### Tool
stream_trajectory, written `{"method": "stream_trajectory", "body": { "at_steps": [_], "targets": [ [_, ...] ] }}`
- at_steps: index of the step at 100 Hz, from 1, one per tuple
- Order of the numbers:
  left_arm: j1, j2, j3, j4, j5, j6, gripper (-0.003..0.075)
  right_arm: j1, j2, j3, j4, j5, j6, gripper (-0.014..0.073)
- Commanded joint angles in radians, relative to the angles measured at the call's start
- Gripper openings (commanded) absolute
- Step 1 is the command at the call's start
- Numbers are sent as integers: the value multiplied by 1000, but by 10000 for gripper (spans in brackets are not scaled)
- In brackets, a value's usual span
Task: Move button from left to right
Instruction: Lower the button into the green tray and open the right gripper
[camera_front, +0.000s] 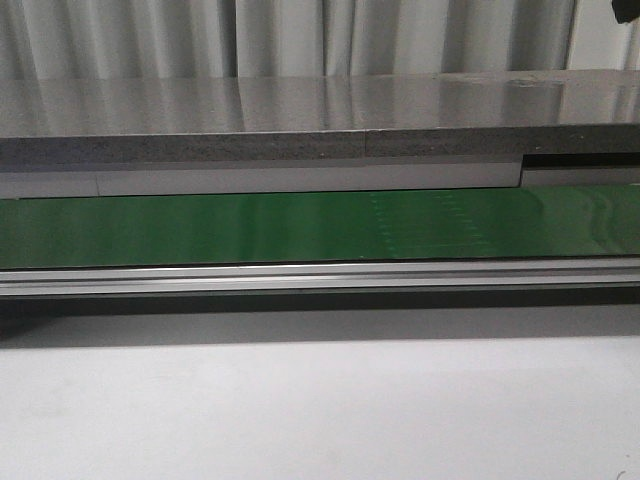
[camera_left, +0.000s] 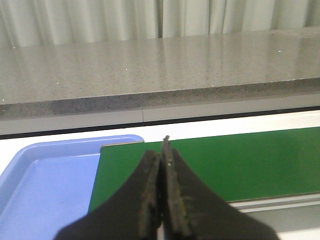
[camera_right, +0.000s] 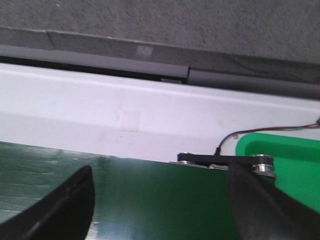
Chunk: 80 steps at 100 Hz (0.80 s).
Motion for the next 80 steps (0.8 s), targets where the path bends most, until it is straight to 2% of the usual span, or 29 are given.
{"method": "stream_trajectory", "body": {
  "at_steps": [1, 15, 34, 56, 80],
  "targets": [
    [-9, 9, -26, -1, -81, 0, -20, 40, -112, 63, 22, -151, -1, 550],
    [-9, 9, -26, -1, -81, 0, -20, 88, -255, 223, 41, -238, -1, 550],
    [-9, 9, -26, -1, -81, 0, -20, 97, -469, 428, 53, -283, -1, 550],
    [-9, 9, -26, -1, -81, 0, -20, 97, -747, 590, 108, -240, -1, 550],
    [-9, 9, -26, -1, -81, 0, -20, 97, -966, 657, 112, -171, -1, 550]
  ]
}}
